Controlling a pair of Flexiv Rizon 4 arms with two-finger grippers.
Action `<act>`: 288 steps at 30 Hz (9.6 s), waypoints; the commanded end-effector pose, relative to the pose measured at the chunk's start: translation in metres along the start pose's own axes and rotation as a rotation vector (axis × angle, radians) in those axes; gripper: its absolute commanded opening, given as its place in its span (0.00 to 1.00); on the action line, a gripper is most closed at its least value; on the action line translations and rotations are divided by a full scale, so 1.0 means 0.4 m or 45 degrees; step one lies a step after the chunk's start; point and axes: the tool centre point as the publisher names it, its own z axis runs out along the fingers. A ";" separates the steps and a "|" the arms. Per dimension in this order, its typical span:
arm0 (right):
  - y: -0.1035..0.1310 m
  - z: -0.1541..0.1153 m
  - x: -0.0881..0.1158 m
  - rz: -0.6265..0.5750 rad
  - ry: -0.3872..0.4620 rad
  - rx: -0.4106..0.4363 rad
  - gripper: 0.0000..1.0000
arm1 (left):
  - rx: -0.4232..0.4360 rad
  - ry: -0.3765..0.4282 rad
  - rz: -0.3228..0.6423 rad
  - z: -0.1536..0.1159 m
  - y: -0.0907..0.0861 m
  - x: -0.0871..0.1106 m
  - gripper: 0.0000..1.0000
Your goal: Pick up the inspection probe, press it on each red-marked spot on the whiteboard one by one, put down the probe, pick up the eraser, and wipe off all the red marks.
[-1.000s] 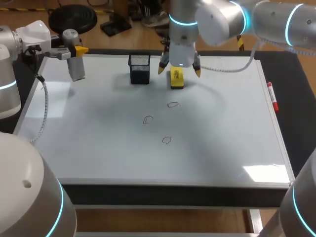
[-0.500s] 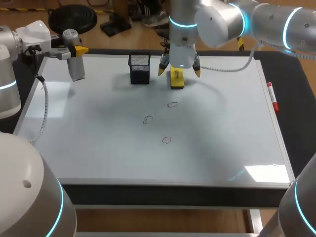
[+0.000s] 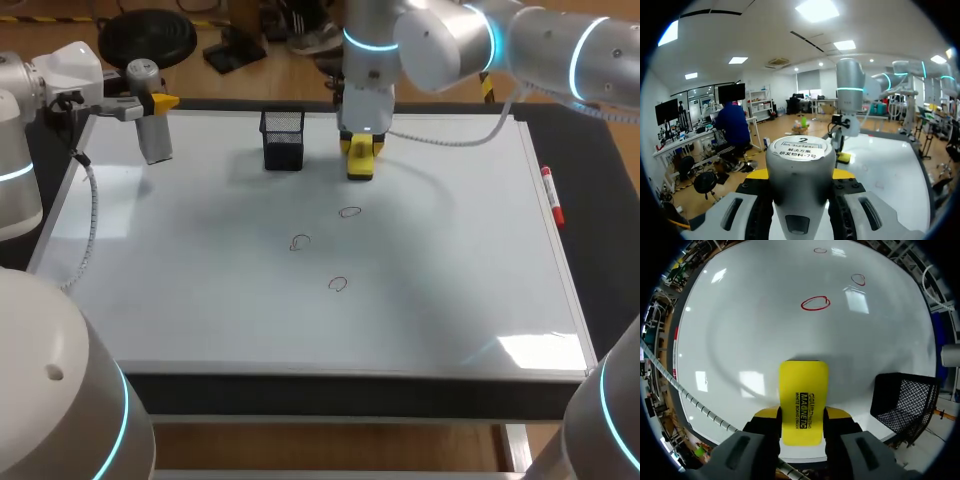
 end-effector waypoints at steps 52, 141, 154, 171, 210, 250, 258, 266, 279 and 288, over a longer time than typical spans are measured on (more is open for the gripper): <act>0.249 -0.148 0.537 1.023 0.115 0.045 0.00 | 0.001 -0.001 0.000 0.001 -0.001 0.000 0.00; 0.249 -0.148 0.537 1.023 0.115 0.045 0.00 | 0.183 0.736 0.133 0.241 -0.020 0.661 0.00; 0.249 -0.148 0.537 1.023 0.115 0.045 0.00 | 0.181 0.772 0.130 0.275 -0.001 0.681 0.00; 0.249 -0.148 0.537 1.023 0.115 0.045 0.00 | 0.181 0.780 0.120 0.280 0.025 0.701 0.00; 0.249 -0.148 0.537 1.023 0.115 0.045 0.00 | 0.128 0.662 0.080 0.259 0.011 0.682 0.00; 0.249 -0.148 0.537 1.023 0.115 0.045 0.00 | 0.058 -0.015 0.033 -0.169 0.058 0.483 0.00; 0.249 -0.148 0.537 1.023 0.115 0.045 0.00 | 0.052 -0.101 0.025 -0.221 0.072 0.457 0.00; 0.249 -0.148 0.537 1.023 0.115 0.045 0.00 | 0.046 -0.167 0.013 -0.261 0.089 0.430 0.00; 0.249 -0.148 0.537 1.023 0.115 0.045 0.00 | 0.054 -0.188 -0.004 -0.269 0.091 0.423 0.00; 0.249 -0.148 0.537 1.023 0.115 0.045 0.00 | 0.054 -0.188 -0.004 -0.269 0.091 0.423 0.00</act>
